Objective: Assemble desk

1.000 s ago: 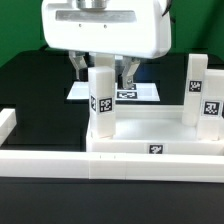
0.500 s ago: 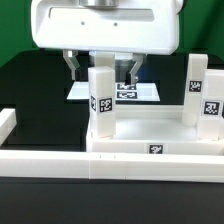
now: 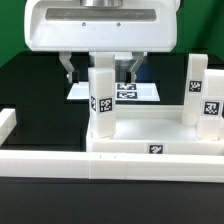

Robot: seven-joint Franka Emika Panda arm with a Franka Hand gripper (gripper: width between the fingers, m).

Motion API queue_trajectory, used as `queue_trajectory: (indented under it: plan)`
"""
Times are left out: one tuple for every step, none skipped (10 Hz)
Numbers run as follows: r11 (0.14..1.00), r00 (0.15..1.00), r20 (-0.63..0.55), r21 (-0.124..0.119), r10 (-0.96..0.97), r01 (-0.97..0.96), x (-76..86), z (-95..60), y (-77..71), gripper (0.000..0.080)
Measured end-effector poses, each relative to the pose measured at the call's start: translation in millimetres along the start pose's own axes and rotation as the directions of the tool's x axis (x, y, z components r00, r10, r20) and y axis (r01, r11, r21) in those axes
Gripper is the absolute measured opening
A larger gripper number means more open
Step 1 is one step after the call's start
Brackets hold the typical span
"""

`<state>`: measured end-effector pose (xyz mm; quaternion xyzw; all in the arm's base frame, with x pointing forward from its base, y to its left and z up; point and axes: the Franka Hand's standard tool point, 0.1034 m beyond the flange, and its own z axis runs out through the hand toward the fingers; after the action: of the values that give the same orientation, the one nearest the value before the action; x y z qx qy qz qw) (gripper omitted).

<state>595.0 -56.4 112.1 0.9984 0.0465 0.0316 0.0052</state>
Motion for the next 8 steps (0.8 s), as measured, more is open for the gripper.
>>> queue_trajectory:
  plan:
    - [0.998, 0.998, 0.001, -0.002, -0.057, 0.057, -0.1, 0.0, 0.3, 0.0649]
    - [0.994, 0.994, 0.003, -0.006, -0.11, 0.11, -0.2, 0.0, 0.8, 0.0649]
    - [0.994, 0.994, 0.003, -0.006, -0.109, 0.109, -0.3, 0.0, 0.8, 0.0649]
    - [0.994, 0.994, 0.003, -0.006, -0.109, 0.109, -0.3, 0.0, 0.8, 0.0526]
    - [0.994, 0.994, 0.003, -0.006, -0.109, 0.109, -0.3, 0.0, 0.8, 0.0391]
    - [0.994, 0.994, 0.003, -0.005, -0.107, 0.107, -0.3, 0.1, 0.5, 0.0391]
    - [0.996, 0.996, 0.003, -0.006, -0.088, 0.088, -0.4, 0.1, 0.8, 0.0288]
    - [0.996, 0.996, 0.003, -0.006, -0.087, 0.087, -0.4, 0.1, 0.9, 0.0288]
